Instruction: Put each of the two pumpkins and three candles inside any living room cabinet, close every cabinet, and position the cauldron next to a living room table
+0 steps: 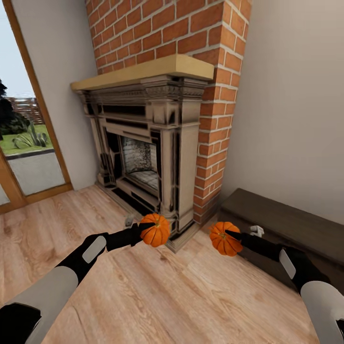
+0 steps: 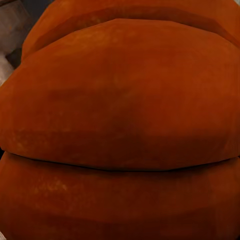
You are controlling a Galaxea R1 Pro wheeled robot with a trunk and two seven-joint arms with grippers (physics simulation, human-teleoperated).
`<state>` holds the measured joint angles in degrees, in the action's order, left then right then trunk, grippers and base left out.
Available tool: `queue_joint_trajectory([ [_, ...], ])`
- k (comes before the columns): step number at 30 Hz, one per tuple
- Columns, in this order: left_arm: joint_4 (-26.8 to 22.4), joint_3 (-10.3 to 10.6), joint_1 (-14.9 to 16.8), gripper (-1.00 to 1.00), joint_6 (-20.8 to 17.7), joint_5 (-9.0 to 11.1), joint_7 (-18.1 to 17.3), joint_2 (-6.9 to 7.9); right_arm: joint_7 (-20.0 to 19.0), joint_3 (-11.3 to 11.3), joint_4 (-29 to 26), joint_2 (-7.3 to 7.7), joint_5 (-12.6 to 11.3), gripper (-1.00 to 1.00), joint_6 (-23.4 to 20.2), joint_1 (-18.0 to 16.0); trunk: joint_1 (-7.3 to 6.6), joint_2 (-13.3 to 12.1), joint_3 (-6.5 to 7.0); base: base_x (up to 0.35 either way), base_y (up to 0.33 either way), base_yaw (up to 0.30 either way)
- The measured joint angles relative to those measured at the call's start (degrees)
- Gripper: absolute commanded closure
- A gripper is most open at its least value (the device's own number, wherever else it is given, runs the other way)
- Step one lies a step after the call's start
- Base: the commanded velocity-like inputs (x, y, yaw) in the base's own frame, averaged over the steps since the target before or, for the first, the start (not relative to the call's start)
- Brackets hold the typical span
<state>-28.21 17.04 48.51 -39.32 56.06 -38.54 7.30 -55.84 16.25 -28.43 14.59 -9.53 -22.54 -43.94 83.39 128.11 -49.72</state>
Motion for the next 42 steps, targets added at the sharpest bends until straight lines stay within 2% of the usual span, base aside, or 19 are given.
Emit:
queue_joint_trajectory([
  [42,0.2,0.0,0.0,1.0,0.0,0.1,0.0,0.09,0.2,0.0,0.1,0.0,0.0,1.0,-0.1,0.0,-9.22,-16.8,8.96,0.0,0.0,-0.272],
])
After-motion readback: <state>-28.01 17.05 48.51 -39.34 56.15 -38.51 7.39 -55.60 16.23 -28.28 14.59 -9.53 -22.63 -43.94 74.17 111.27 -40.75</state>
